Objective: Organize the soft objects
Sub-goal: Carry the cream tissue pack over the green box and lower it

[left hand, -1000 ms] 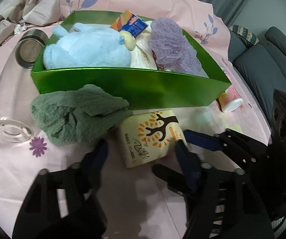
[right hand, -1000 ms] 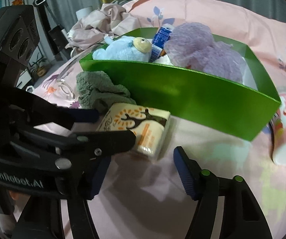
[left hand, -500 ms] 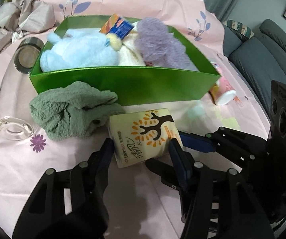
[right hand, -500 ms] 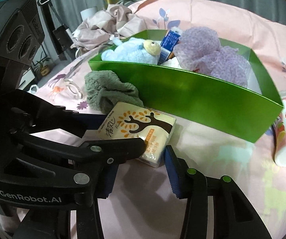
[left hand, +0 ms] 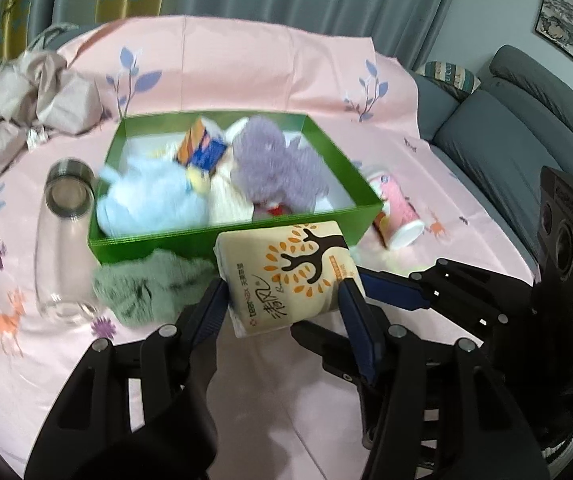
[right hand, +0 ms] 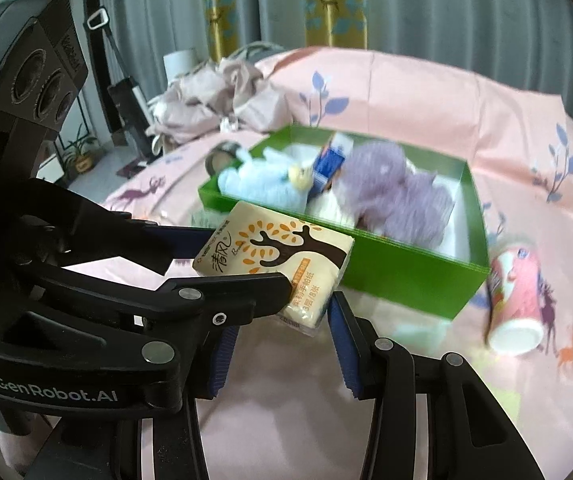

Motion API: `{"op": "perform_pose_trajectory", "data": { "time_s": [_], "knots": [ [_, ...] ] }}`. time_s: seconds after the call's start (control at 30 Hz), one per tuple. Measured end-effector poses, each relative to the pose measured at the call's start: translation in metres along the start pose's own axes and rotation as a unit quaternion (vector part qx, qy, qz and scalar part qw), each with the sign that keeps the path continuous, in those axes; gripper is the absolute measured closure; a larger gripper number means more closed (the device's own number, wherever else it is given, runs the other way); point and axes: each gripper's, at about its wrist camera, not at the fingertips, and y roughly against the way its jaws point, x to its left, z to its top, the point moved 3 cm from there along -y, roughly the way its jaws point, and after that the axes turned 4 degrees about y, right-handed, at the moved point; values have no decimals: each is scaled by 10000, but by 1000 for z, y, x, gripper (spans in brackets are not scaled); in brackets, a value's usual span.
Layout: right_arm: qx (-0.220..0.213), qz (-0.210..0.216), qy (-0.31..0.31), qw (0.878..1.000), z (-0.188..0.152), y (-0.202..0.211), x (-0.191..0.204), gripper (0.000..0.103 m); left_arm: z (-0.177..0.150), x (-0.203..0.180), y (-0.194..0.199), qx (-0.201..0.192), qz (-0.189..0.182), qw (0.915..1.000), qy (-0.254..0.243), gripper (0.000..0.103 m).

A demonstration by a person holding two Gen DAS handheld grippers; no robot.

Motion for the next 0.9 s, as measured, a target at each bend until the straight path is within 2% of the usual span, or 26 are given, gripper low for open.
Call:
{"op": "perform_pose_trajectory", "data": {
  "time_s": [0.57, 0.9],
  "knots": [
    [-461, -96, 91, 9988, 52, -7, -14, 56, 50, 8, 6, -395, 186, 9989, -195, 48],
    [-579, -80, 190, 9981, 70, -18, -20, 56, 69, 18, 0, -439, 279, 9984, -216, 48]
  ]
}}
